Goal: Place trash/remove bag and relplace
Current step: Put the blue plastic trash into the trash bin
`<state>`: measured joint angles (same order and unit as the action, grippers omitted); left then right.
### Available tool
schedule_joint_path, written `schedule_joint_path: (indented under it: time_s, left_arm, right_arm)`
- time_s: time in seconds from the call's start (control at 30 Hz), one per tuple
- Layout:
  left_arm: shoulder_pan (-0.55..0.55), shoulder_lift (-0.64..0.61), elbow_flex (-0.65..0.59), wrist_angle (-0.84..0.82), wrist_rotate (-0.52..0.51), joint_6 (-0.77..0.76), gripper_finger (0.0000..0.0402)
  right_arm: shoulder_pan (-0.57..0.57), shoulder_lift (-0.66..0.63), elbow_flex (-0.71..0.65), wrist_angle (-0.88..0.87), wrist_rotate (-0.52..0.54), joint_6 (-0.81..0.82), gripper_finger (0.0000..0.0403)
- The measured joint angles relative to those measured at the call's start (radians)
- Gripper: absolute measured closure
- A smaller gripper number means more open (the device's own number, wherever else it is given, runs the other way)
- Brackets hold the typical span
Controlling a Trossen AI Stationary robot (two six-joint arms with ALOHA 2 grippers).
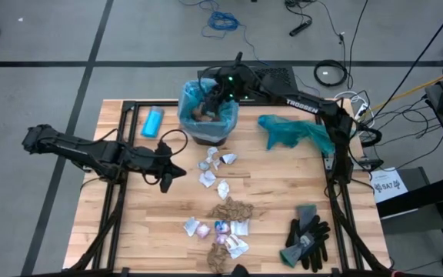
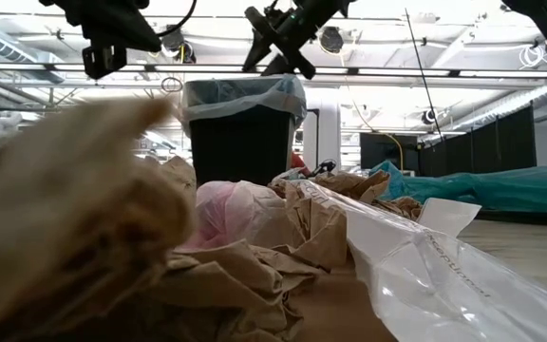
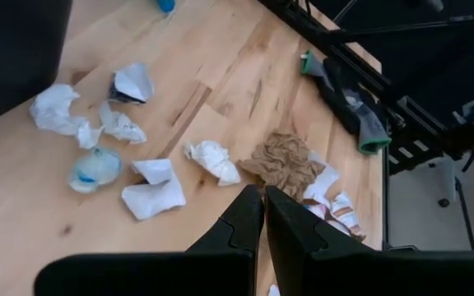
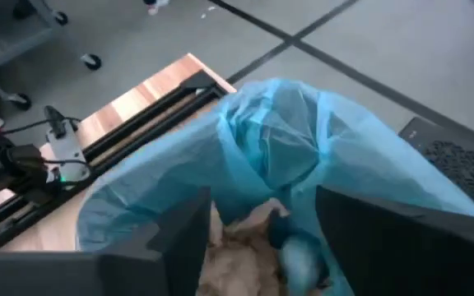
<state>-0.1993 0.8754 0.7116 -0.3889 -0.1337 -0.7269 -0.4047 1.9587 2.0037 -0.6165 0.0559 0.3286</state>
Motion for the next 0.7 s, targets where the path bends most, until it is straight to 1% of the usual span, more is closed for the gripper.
schedule_joint_path:
  time_s: [0.1,0.2,0.3,0.4,0.47,0.53,0.6,0.7]
  left_arm:
    - [0.000,-0.013,0.000,-0.029,0.000,0.001,0.0379]
    - [0.000,-0.014,0.000,-0.026,0.002,0.007,0.0379]
    - [0.000,-0.014,0.000,-0.026,0.003,0.015,0.0379]
    - [0.000,-0.013,0.000,-0.027,0.003,0.050,0.0379]
    - [0.000,-0.013,0.000,-0.027,0.002,0.062,0.0379]
    - [0.000,-0.013,0.000,-0.033,0.002,0.082,0.0379]
    - [0.000,-0.013,0.000,-0.032,0.001,0.107,0.0379]
    - [0.000,-0.013,0.000,-0.032,-0.001,0.114,0.0379]
  right_arm:
    - [-0.003,-0.007,0.000,-0.026,-0.011,0.000,0.0160]
    - [-0.002,-0.040,0.000,-0.041,-0.011,0.000,0.0146]
    - [-0.002,-0.085,0.000,-0.089,-0.011,0.002,0.0143]
    - [0.004,-0.139,0.000,-0.183,-0.009,0.033,0.0152]
    - [0.018,-0.181,0.000,-0.265,0.002,0.054,0.0168]
    - [0.044,-0.216,0.001,-0.358,0.012,0.067,0.0196]
    - [0.084,-0.238,0.001,-0.458,0.059,0.084,0.0235]
    - [0.162,-0.260,0.000,-0.575,0.134,0.139,0.0304]
